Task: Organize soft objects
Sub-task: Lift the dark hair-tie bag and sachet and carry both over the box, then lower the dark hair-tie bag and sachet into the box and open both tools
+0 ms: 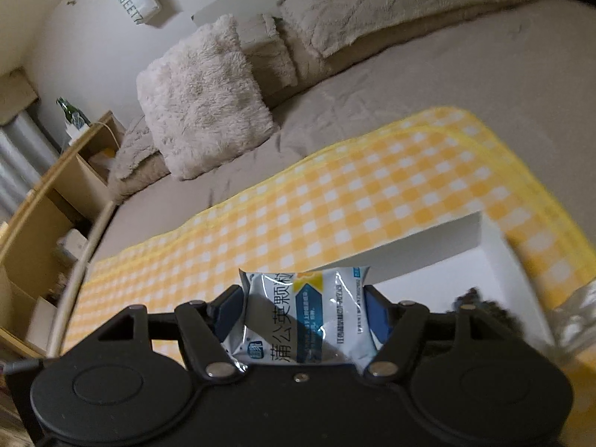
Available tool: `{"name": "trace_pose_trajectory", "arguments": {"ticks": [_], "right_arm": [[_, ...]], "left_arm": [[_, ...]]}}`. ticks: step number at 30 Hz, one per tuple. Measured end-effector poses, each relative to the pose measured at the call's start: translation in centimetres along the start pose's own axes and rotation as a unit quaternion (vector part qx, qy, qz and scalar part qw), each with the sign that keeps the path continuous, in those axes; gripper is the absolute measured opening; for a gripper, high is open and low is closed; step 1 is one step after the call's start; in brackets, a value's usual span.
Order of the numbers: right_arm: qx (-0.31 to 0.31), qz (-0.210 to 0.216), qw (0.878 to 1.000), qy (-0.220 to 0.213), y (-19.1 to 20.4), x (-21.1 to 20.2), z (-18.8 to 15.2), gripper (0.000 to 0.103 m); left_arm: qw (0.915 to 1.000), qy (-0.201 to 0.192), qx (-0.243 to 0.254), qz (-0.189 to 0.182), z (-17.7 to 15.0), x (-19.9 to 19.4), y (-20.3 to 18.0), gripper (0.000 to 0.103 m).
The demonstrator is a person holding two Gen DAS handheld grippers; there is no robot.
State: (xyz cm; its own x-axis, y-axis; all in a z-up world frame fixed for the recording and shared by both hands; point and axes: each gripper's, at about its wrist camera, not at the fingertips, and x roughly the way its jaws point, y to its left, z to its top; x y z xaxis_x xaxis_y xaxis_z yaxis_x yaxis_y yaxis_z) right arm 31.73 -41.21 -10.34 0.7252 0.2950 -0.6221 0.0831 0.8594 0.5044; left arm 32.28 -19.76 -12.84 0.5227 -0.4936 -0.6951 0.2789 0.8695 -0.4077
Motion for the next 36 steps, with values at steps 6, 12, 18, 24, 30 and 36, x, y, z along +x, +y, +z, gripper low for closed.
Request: {"name": "trace_pose_trajectory", "arguments": {"ticks": [6,12,18,24,30,36], "right_arm": [[0.050,0.038,0.997,0.052,-1.5,2.8,-0.6,0.071],[0.072,0.023,0.993,0.085,-3.3,4.6,-1.4,0.072],[-0.008,-0.039,0.996,0.079,-3.5,4.4,-1.3,0.072],[-0.032,-0.023,0.997,0.059,-3.1,3.7,-1.3,0.102],[-0.038,-0.029,0.997,0.054,-2.6,3.0,-1.1,0.102],[-0.033,-0.029,0.998,0.046,-1.9,1.7,-1.0,0.102]], "left_arm": [[1.0000,0.005,0.000,0.003,-0.3,0.1,0.2,0.027],[0.9999,0.010,-0.001,-0.002,-0.5,0.4,0.2,0.027],[0.9999,0.009,0.001,-0.009,-0.5,0.7,0.1,0.027],[0.9999,0.010,0.006,-0.009,-0.6,1.0,-0.2,0.065],[0.9996,0.007,0.028,-0.002,-0.4,0.5,-0.9,0.077],[0.9991,0.004,0.043,0.006,-0.2,-0.9,-1.4,0.082]]}}
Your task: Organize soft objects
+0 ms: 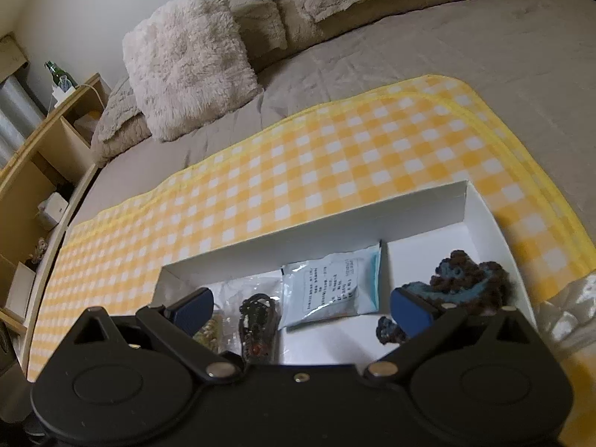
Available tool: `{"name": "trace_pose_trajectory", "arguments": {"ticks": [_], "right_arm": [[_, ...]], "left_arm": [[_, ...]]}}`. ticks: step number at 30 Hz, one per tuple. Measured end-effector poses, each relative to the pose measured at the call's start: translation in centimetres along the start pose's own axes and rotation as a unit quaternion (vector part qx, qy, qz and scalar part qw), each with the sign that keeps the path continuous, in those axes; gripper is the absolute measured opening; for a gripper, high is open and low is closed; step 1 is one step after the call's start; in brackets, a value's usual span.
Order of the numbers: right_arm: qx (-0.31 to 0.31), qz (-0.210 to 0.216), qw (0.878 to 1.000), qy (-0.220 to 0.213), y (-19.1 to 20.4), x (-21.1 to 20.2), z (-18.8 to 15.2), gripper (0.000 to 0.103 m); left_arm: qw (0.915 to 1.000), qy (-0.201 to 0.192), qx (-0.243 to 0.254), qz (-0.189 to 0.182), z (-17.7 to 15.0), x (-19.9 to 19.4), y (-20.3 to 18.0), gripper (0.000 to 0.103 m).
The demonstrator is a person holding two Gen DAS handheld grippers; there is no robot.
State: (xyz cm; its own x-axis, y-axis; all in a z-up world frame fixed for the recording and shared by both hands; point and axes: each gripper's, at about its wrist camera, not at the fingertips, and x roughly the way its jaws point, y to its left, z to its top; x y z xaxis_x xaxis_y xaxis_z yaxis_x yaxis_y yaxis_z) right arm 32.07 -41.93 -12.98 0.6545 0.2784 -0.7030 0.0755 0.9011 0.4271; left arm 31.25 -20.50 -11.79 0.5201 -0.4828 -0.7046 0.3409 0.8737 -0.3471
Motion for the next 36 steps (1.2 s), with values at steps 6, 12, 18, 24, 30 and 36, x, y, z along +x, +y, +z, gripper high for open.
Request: {"name": "trace_pose_trajectory", "arguments": {"ticks": [6,12,18,24,30,36], "right_arm": [[-0.022,-0.002,1.000,0.000,1.3,-1.8,-0.3,0.102],[-0.039,0.010,0.999,-0.013,2.9,-4.5,-0.7,0.102],[-0.064,0.014,0.997,-0.037,4.9,-7.8,-1.3,0.102],[-0.081,0.008,0.994,-0.075,6.4,-11.3,-2.0,0.103],[-0.124,-0.003,0.985,-0.117,7.8,-15.0,-3.2,0.103],[-0.139,-0.017,0.979,-0.149,8.2,-18.1,-5.0,0.103]], "left_arm": [[0.9999,-0.010,0.006,0.005,-0.1,-2.1,-0.4,0.086],[0.9995,-0.027,0.010,0.010,0.0,-4.9,-0.7,0.091],[0.9986,-0.049,0.012,0.015,0.0,-8.1,-0.7,0.100],[0.9972,-0.068,0.017,0.026,-0.1,-11.3,-0.7,0.103],[0.9955,-0.085,0.019,0.037,-0.5,-14.8,-0.5,0.103],[0.9919,-0.118,0.022,0.040,-0.8,-18.4,-1.1,0.103]]}}
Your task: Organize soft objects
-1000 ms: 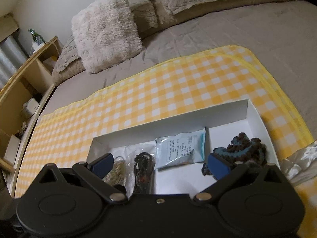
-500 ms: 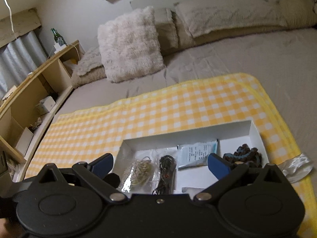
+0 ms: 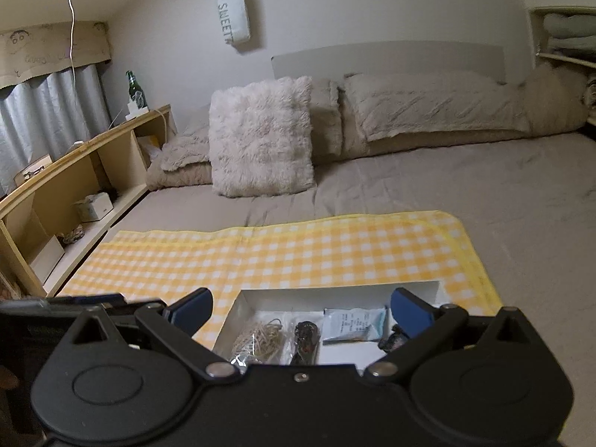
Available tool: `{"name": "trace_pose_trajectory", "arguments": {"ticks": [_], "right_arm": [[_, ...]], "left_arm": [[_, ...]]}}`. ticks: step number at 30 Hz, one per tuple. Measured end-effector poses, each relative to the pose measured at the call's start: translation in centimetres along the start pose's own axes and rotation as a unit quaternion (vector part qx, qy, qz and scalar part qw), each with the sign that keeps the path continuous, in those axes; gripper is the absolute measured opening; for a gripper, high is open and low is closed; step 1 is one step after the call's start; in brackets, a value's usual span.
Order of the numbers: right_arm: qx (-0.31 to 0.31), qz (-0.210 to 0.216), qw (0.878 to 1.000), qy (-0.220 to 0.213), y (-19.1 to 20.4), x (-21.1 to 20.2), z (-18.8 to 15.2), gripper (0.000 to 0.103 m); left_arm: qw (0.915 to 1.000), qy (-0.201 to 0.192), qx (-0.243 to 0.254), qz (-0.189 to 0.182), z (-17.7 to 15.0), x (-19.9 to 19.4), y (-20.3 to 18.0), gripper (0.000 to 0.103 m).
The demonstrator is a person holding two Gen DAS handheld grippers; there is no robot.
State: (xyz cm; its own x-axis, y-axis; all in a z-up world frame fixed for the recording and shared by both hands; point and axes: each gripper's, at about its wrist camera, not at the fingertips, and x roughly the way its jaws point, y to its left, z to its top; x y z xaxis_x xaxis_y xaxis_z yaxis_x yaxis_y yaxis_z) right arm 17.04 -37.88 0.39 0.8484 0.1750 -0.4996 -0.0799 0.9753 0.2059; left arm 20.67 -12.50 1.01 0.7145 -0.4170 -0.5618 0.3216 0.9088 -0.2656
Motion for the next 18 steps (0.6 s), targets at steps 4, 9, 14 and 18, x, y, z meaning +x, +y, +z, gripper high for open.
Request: {"name": "trace_pose_trajectory", "arguments": {"ticks": [4,9,14,18], "right_arm": [[0.012,-0.012,1.000,-0.017,0.2,-2.2,-0.9,0.103],[0.010,-0.038,0.999,-0.034,0.2,-4.4,-2.3,0.103],[0.006,-0.052,0.997,-0.048,0.5,-6.2,-3.7,0.103],[-0.015,-0.061,0.996,-0.058,1.2,-7.5,-4.8,0.103]], "left_arm": [[0.9994,-0.025,0.007,0.023,0.1,-2.3,-0.5,0.103],[0.9960,-0.065,0.025,0.056,-0.4,-5.0,-1.4,0.103],[0.9952,-0.072,0.041,0.052,-1.9,-7.2,-2.0,0.103],[0.9931,-0.075,0.069,0.059,-3.5,-8.5,-2.7,0.103]]}}
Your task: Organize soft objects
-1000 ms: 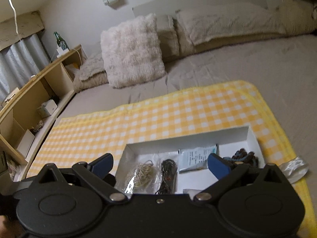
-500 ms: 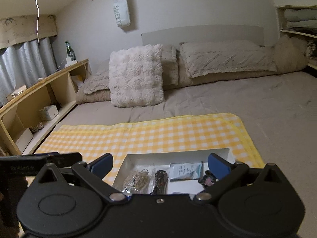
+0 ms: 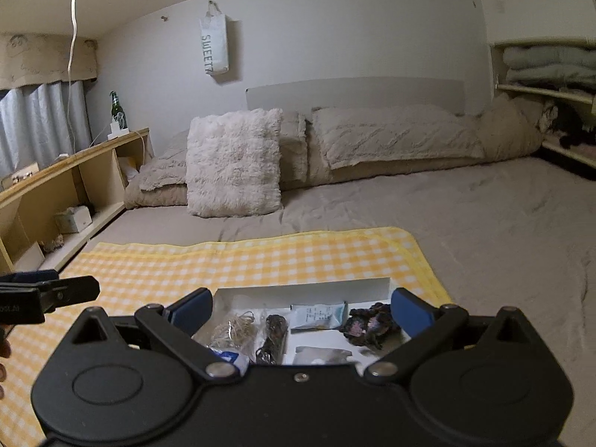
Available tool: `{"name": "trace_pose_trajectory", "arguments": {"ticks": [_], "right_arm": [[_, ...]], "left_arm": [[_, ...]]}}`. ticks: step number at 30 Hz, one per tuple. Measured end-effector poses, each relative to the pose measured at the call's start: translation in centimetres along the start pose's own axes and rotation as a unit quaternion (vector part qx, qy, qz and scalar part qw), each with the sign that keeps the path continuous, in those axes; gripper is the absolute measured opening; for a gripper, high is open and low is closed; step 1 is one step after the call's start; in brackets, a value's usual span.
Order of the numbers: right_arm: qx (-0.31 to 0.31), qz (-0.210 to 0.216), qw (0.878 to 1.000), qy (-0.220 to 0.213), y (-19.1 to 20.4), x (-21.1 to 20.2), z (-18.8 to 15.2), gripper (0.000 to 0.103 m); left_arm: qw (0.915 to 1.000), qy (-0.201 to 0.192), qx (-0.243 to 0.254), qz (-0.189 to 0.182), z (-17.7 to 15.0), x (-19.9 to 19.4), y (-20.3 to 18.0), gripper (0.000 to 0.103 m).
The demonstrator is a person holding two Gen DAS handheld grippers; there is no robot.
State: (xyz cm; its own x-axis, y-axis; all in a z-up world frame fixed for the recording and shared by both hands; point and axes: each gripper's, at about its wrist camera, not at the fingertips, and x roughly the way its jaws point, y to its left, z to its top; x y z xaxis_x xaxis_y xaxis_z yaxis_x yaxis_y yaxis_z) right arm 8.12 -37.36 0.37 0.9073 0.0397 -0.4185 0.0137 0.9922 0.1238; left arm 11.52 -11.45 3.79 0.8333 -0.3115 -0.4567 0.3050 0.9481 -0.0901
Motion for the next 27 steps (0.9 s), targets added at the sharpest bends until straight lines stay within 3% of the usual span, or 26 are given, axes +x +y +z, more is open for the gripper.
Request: {"name": "trace_pose_trajectory", "arguments": {"ticks": [16,27], "right_arm": [[-0.063,-0.007,0.998,-0.014,3.4,-4.6,-3.7,0.103],[-0.070,-0.025,0.997,-0.024,4.2,-6.1,-5.0,0.103]], "left_arm": [[0.9991,-0.002,0.010,0.041,-4.2,-4.6,0.8,0.103],[0.9977,0.004,0.043,0.052,-6.3,-5.7,0.0,0.103]]}}
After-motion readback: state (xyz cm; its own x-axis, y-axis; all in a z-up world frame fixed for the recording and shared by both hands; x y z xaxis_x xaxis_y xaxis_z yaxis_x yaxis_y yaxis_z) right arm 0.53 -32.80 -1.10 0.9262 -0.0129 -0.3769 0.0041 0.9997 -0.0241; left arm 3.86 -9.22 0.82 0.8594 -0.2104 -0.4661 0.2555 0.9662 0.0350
